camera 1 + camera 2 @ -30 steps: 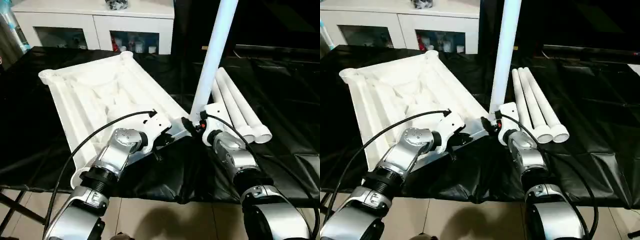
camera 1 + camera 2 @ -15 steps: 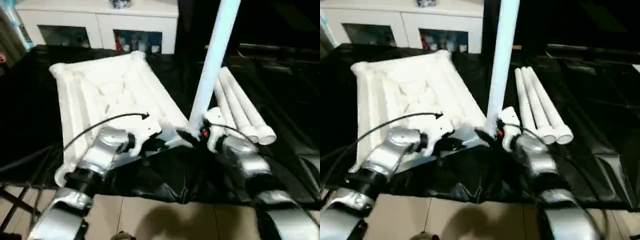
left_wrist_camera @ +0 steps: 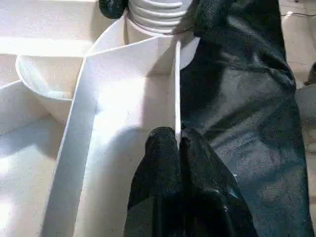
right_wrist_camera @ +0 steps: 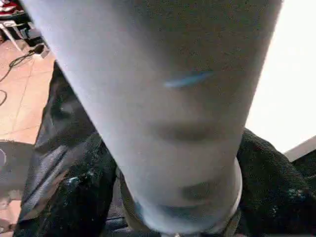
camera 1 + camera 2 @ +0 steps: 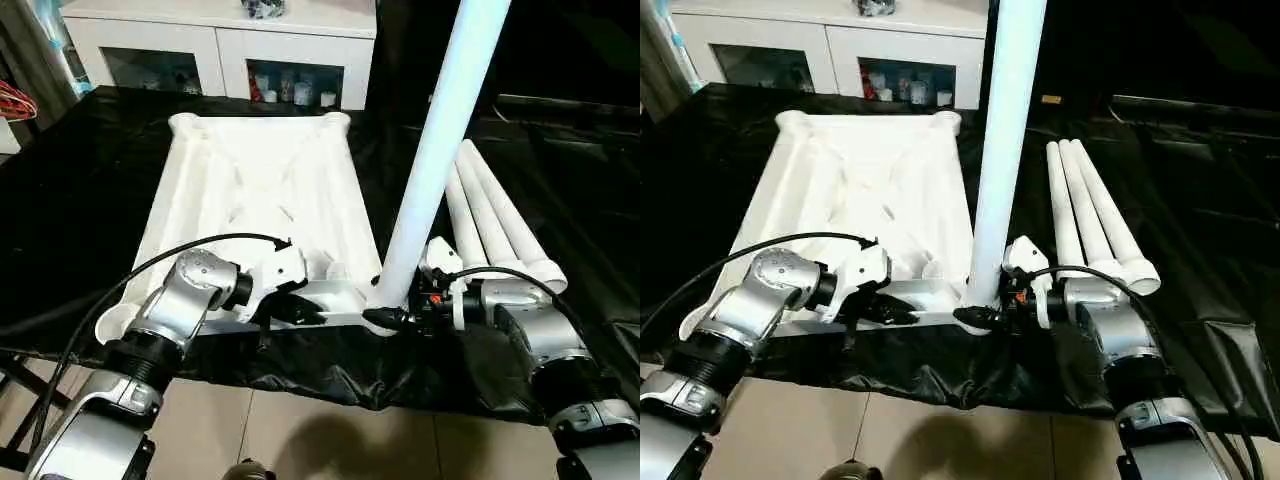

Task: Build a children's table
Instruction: Rotate leg to tighten

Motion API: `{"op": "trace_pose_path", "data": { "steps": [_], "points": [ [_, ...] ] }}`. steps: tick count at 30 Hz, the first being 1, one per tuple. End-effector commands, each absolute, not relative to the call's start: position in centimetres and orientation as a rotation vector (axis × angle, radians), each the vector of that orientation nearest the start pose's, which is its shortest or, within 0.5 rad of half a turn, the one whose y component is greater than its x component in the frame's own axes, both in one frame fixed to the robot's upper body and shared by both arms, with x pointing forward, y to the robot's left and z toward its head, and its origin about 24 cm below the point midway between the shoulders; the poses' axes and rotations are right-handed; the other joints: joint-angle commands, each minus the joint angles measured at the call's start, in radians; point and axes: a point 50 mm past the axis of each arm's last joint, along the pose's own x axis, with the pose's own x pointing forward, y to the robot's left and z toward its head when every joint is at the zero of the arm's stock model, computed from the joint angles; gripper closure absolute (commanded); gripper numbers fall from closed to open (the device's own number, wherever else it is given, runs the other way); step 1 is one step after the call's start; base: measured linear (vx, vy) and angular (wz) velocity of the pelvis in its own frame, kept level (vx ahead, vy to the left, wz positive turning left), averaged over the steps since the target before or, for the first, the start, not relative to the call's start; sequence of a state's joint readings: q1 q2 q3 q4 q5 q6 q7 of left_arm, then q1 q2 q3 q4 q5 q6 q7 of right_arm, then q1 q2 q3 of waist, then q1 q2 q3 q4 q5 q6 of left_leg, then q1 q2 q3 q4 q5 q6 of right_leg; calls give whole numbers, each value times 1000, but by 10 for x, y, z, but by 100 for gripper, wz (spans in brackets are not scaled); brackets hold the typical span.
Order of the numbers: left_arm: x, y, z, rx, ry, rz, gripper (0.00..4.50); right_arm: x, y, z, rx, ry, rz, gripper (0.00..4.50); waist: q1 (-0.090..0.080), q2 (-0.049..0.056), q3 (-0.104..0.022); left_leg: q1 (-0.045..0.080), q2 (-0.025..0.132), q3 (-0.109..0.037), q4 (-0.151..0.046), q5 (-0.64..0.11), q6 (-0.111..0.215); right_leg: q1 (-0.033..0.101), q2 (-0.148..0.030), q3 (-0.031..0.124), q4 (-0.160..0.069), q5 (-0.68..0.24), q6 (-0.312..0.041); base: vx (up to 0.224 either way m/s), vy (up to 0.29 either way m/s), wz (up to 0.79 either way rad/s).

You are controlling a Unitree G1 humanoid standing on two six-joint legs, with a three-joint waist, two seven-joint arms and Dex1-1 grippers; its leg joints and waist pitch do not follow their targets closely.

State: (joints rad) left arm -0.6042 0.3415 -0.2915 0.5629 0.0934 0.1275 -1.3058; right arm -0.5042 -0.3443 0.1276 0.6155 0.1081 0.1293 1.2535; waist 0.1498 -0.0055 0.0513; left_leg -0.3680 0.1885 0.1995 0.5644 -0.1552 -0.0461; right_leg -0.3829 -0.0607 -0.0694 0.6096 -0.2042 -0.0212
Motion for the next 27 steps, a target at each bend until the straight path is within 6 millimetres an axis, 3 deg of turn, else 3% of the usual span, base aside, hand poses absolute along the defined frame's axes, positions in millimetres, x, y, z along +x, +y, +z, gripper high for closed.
{"op": "trace_pose_path", "data": {
  "steps": [1, 7, 11, 14, 16, 20, 24, 27],
  "points": [
    [315, 104, 61, 467, 439, -1480, 450, 287, -125, 24, -72, 490, 1454, 147, -2, -5, -54, 21, 60, -30, -62, -266, 30, 29, -101, 56, -91, -299, -174, 0, 0, 0],
    [315, 102, 60, 442, 432, -1473, 450, 285, -124, 23, -39, 493, 1441, 169, -1, -6, -56, 19, 60, -29, -61, -253, 31, 30, -101, 55, -88, -279, -178, 0, 0, 0],
    [318, 96, 61, 410, 411, -1427, 450, 292, -120, 21, -6, 457, 1336, 170, -2, -5, -54, 20, 60, -30, -62, -263, 25, 28, -103, 55, -90, -300, -178, 0, 0, 0],
    [326, 81, 63, 389, 367, -1312, 450, 312, -116, 12, -42, 412, 1038, 171, -20, -5, -48, 27, 58, -38, -68, -331, -16, 21, -111, 54, -101, -429, -162, 0, 0, 0],
    [327, 76, 63, 385, 357, -1289, 450, 317, -115, 10, -42, 420, 961, 172, -28, -6, -47, 27, 56, -43, -71, -355, -27, 25, -111, 50, -107, -482, -141, 0, 0, 0],
    [332, 55, 65, 371, 331, -1205, 450, 334, -109, 8, 27, 428, 697, 173, -43, -5, -47, 31, 53, -41, -68, -378, -24, 17, -109, 54, -113, -482, -141, 0, 0, 0],
    [336, 37, 69, 331, 311, -1115, 450, 343, -98, 10, 114, 419, 536, 173, -45, -1, -52, 27, 54, -37, -66, -335, -12, 19, -105, 57, -106, -383, -157, 0, 0, 0],
    [335, 31, 69, 326, 303, -1112, 450, 345, -91, 10, 147, 410, 516, 173, -42, 0, -58, 22, 53, -32, -63, -282, 0, 25, -102, 58, -94, -268, -182, 0, 0, 0]
  ]
}}
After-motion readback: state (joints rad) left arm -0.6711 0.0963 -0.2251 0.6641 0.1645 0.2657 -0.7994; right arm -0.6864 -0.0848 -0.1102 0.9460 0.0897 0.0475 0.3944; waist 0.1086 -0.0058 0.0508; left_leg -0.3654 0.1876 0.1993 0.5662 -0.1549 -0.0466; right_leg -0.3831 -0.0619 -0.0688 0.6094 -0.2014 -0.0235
